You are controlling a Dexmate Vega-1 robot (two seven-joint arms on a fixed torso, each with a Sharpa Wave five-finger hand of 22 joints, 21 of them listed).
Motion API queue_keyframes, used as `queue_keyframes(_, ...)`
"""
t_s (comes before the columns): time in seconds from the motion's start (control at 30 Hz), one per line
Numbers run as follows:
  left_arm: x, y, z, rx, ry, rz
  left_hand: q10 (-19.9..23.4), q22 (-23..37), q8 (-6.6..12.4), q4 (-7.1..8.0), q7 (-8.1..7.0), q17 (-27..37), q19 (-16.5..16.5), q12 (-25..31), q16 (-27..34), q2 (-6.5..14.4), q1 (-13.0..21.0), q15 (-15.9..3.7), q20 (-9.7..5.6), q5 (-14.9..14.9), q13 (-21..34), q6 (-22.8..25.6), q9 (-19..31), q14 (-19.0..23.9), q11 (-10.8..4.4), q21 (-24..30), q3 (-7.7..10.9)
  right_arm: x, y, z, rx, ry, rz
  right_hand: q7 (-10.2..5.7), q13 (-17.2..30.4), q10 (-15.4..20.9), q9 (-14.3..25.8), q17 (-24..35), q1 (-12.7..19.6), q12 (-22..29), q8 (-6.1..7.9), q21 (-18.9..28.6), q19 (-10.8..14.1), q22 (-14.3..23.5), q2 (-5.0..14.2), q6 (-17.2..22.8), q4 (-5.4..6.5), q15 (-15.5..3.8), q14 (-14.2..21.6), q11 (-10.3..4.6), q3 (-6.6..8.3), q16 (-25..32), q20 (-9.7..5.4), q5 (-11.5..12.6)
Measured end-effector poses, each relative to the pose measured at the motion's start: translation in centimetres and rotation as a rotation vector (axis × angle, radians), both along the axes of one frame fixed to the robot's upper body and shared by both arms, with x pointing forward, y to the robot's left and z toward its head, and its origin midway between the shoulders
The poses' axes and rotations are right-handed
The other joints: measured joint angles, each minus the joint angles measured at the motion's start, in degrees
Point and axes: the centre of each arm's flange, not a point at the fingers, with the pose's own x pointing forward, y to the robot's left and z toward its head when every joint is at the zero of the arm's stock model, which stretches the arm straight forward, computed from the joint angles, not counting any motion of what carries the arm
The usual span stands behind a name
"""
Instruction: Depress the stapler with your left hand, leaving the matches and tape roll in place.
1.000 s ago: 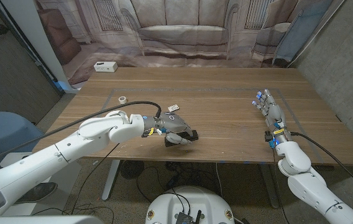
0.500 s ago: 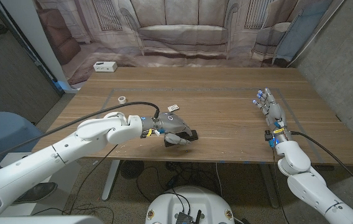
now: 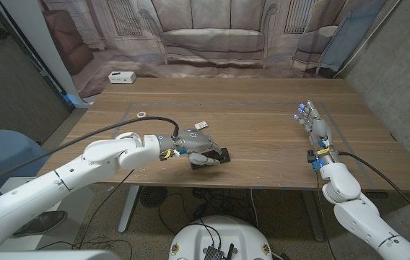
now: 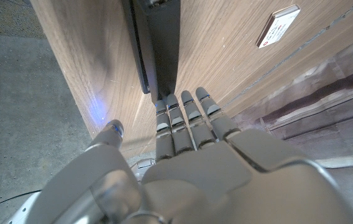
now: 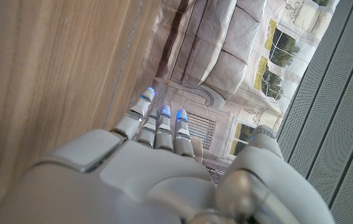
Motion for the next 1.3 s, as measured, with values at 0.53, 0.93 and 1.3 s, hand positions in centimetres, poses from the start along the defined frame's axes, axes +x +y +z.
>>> queue_keyframes(0.53,-0.13,0.71,0.13,-0.054,-0.006,-0.028,-0.50,0.00,0.02,-0.41,0.00,0.00,0.00,0.01,0.00,-0.31,0.31,0.00,0.00,0.00,0.01,0.04,0.11,0.00,-0.12,0.00,0.88,-0.07,0.17,0.16,-0.003,-0.001,-0.006,0.00,0.00,0.00,0.00,0.00,0.00,0.00,0.00,0.00,0.00,0.00,0.00,0.00,0.00,0.00,0.00,0.00,0.00,0.00,0.00,0.00)
queue_keyframes(0.93,-0.28,0.94,0.32,-0.070,-0.016,-0.039,-0.49,0.00,0.03,-0.80,-0.01,0.00,0.00,0.01,0.00,-0.01,0.61,-0.22,0.00,0.00,0.01,0.04,0.15,-0.22,-0.12,0.00,1.73,-0.14,0.29,0.12,-0.002,-0.001,-0.007,0.00,0.00,0.20,0.00,0.00,0.00,0.00,0.00,-0.24,0.00,0.00,0.00,-0.01,0.00,0.00,0.00,-0.21,0.00,0.00,0.00,0.00)
queue_keyframes(1.3,-0.76,0.95,0.57,-0.107,-0.042,-0.060,-0.49,0.00,0.03,-1.10,-0.01,0.00,0.00,0.01,0.00,-0.01,0.61,-0.21,0.00,0.00,0.01,0.05,0.15,-0.21,-0.12,0.00,2.04,-0.15,-0.02,0.34,-0.004,-0.011,-0.010,0.00,0.00,0.20,0.00,0.00,0.00,0.00,0.00,-0.24,0.00,0.00,0.00,-0.01,-0.20,0.32,0.32,-0.21,-0.20,0.00,0.00,0.00)
